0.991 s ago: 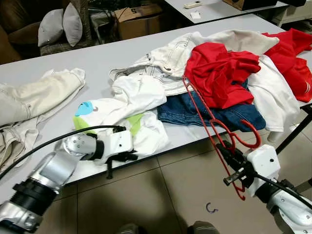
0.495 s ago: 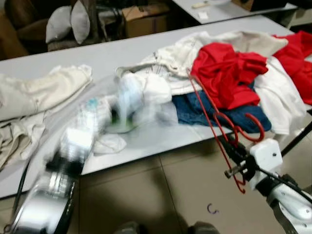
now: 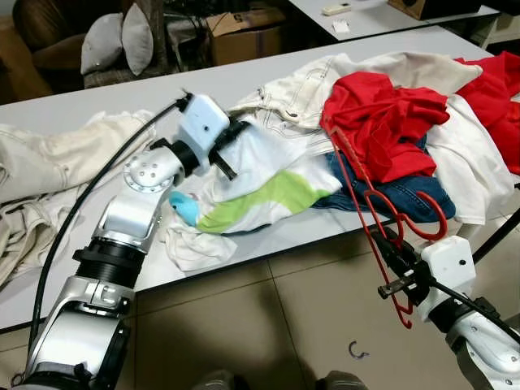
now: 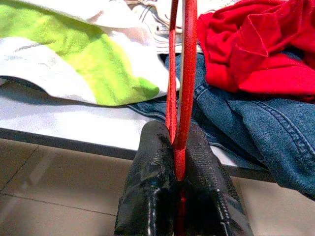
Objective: Hang hanger
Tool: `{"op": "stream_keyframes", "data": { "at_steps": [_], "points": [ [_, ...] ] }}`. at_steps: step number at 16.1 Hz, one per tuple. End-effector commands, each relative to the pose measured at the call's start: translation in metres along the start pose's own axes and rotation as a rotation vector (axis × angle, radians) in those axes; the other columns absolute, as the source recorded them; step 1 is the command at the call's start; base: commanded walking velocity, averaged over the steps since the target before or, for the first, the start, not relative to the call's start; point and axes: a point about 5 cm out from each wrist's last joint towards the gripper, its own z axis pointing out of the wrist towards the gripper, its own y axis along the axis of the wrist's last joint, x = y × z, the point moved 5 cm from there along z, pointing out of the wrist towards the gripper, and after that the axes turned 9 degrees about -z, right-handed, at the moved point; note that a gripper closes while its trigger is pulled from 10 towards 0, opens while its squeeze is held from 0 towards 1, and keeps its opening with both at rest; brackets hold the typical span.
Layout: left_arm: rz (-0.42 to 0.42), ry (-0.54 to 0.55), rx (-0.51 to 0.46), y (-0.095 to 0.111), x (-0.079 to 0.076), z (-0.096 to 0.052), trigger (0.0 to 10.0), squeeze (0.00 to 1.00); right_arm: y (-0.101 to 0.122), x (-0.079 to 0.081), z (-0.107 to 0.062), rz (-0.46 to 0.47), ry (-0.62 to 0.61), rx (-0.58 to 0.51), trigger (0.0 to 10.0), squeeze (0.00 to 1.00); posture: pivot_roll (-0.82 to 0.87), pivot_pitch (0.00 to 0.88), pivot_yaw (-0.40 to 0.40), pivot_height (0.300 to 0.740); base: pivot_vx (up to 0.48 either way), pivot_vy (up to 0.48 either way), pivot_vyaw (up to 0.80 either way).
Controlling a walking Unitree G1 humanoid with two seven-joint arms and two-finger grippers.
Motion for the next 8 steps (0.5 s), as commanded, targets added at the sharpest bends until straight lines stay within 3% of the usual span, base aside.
{"op": "stream_keyframes", "data": {
  "at_steps": [1, 3, 5, 7, 8],
  "points": [
    [0.007, -0.077, 0.029, -0.005, -0.013, -0.001, 0.0, 0.00, 0.002, -0.002, -0.003, -0.004, -0.014, -0.002, 10.0, 0.00, -0.18, 0.000, 0.113, 0.740, 0.000, 0.000, 0.00],
    [0.004, -0.140, 0.062, -0.011, -0.021, -0.004, 0.0, 0.00, 0.000, -0.004, -0.005, -0.005, -0.023, 0.005, 10.0, 0.00, -0.18, 0.000, 0.111, 0.740, 0.000, 0.000, 0.00],
    [-0.012, -0.113, 0.044, -0.009, -0.018, -0.004, 0.0, 0.00, 0.000, -0.005, -0.005, -0.007, -0.025, 0.008, 10.0, 0.00, -0.18, 0.000, 0.110, 0.740, 0.000, 0.000, 0.00],
    [-0.052, -0.023, -0.006, -0.002, -0.003, -0.004, 0.0, 0.00, 0.000, -0.005, -0.005, -0.009, -0.027, 0.009, 10.0, 0.00, -0.18, 0.000, 0.109, 0.740, 0.000, 0.000, 0.00],
    [-0.157, 0.105, -0.137, 0.022, 0.022, -0.007, 0.0, 0.00, -0.001, -0.004, -0.006, -0.009, -0.023, 0.012, 10.0, 0.00, -0.18, 0.000, 0.108, 0.740, 0.000, 0.000, 0.00]
  ]
}}
